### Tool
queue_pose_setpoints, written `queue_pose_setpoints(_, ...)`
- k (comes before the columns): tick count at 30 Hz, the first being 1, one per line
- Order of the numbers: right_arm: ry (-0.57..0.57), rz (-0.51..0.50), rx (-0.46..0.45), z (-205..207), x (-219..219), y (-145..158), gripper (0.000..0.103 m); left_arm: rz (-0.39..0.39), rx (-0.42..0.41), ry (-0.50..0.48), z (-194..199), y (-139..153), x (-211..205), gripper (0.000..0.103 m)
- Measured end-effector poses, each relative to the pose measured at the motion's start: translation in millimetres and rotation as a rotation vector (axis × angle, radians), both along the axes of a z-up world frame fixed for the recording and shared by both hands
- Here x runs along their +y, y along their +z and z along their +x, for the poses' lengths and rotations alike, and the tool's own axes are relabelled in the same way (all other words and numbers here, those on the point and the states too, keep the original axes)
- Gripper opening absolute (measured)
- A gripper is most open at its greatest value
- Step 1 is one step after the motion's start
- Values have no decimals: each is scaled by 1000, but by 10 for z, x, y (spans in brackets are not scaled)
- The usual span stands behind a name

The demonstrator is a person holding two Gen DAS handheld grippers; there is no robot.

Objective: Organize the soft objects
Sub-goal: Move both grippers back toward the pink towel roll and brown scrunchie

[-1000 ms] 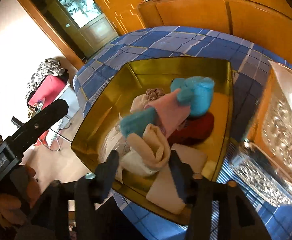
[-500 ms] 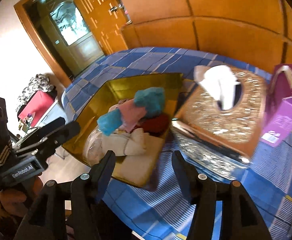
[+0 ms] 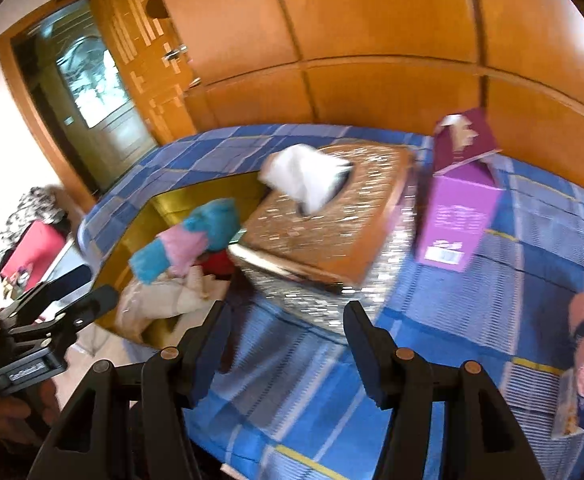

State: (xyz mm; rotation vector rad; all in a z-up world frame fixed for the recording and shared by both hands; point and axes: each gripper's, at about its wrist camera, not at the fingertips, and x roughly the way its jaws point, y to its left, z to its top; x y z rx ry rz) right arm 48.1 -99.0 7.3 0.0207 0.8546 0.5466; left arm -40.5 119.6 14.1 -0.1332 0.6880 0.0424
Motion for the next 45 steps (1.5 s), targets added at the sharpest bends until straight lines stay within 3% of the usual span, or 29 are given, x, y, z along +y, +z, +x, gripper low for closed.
queue_pose_setpoints(13,-312,-29,-22,114,-1059,-23,60,48,18,-124,80,-13,-399,83)
queue_pose_setpoints(24,-723,52,-56,87,-2206,130,60,67,35,-221,139,-48,-650,82)
queue_pose_setpoints(32,-980,157,-13,-123,-2998,-44,60,79,17,-435,219,50,-1143,82)
queue_pose_setpoints(39,-1042,361,7,-260,-3309,-176,60,70,84,-600,389,-42,-1668,81)
queue_pose_setpoints(45,-1001,388,-13,-273,-3255,-177,60,37,148,-687,630,-132,-2102,77)
